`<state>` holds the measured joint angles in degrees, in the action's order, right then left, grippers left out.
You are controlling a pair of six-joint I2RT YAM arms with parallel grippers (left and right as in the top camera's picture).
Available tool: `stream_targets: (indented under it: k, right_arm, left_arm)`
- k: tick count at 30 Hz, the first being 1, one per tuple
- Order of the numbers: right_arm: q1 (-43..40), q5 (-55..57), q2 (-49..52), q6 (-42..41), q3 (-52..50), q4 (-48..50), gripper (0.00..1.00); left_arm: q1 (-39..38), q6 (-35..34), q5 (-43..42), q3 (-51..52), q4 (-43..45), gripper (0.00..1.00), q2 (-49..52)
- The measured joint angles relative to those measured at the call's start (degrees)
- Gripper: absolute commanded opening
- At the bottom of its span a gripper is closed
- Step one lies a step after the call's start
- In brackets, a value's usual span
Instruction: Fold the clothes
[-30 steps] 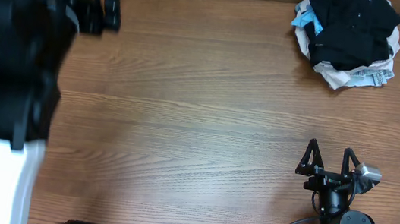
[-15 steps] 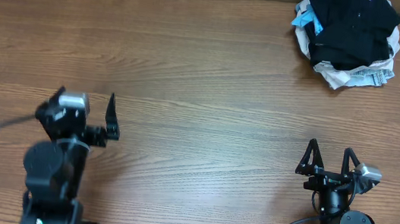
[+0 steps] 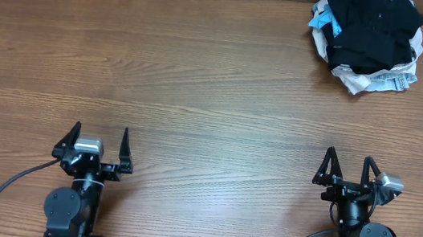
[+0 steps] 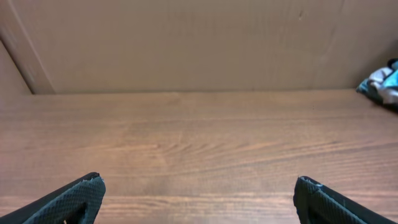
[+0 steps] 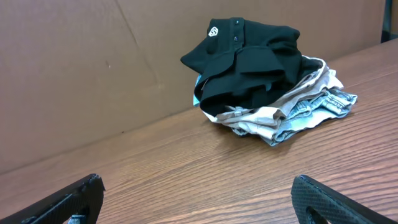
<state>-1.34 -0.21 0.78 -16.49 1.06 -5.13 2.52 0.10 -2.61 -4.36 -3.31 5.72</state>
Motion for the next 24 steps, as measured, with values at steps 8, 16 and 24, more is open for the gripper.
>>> stream_targets:
  k: [8,16,24]
  right_arm:
    - [0.00,0.00,0.02,0.00,0.00,-0.02,1.00]
    - [0.00,0.00,0.02,0.00,0.00,-0.04,1.00]
    - [0.00,-0.02,0.02,-0.02,0.00,-0.07,1.00]
  left_arm:
    - [0.00,-0.20,0.00,3.78,-0.94,1.00,-4.72]
    - [0.00,-0.20,0.00,3.78,-0.94,1.00,-4.74]
    - [0.00,-0.20,0.00,3.78,-0.94,1.00,-4.74]
